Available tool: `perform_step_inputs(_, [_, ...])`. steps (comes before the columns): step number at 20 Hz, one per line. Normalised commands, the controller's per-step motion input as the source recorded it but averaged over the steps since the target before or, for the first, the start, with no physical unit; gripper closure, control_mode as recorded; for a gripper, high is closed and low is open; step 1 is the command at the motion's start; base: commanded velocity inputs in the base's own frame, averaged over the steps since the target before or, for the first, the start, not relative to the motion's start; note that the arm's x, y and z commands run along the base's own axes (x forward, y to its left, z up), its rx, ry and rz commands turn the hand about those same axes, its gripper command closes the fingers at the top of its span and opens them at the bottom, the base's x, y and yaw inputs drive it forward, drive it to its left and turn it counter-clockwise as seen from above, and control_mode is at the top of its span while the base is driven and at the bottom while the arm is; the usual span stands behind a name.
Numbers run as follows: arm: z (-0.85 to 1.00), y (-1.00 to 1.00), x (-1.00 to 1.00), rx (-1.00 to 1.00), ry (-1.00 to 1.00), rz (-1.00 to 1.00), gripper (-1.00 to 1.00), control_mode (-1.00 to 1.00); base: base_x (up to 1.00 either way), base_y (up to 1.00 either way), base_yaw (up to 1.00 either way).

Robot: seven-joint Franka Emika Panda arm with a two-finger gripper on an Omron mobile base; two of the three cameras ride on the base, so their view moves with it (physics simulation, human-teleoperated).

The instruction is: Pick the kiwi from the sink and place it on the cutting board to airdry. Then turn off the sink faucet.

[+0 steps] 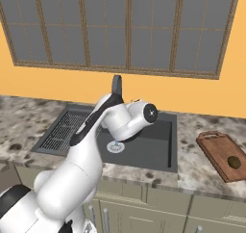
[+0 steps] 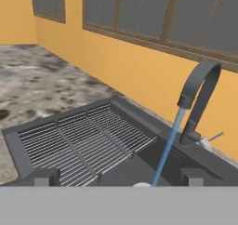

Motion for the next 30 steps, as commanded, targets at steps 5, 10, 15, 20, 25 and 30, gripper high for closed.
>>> perform_step_inputs(5, [0.00,0.00,0.19,0.03,0.00,0.01,-1.00,-1.00,0.00,0.00,0.00])
perform_step_inputs(10, [0.00,0.00,0.16,0.11,0.00,0.01,-1.00,-1.00,0.00,0.00,0.00])
perform_step_inputs(15, [0.00,0.00,0.15,0.08,0.00,0.02,-1.00,-1.00,0.00,0.00,0.00])
perform_step_inputs(20, [-0.04,0.08,0.20,0.01,0.00,0.02,-1.00,-1.00,0.00,0.00,0.00])
perform_step_inputs(25, [-0.12,0.10,0.25,0.00,0.00,0.01,-1.00,-1.00,0.00,0.00,0.00])
perform_step_inputs(30, [-0.19,0.02,0.26,0.00,0.00,0.01,-1.00,-1.00,0.00,0.00,0.00])
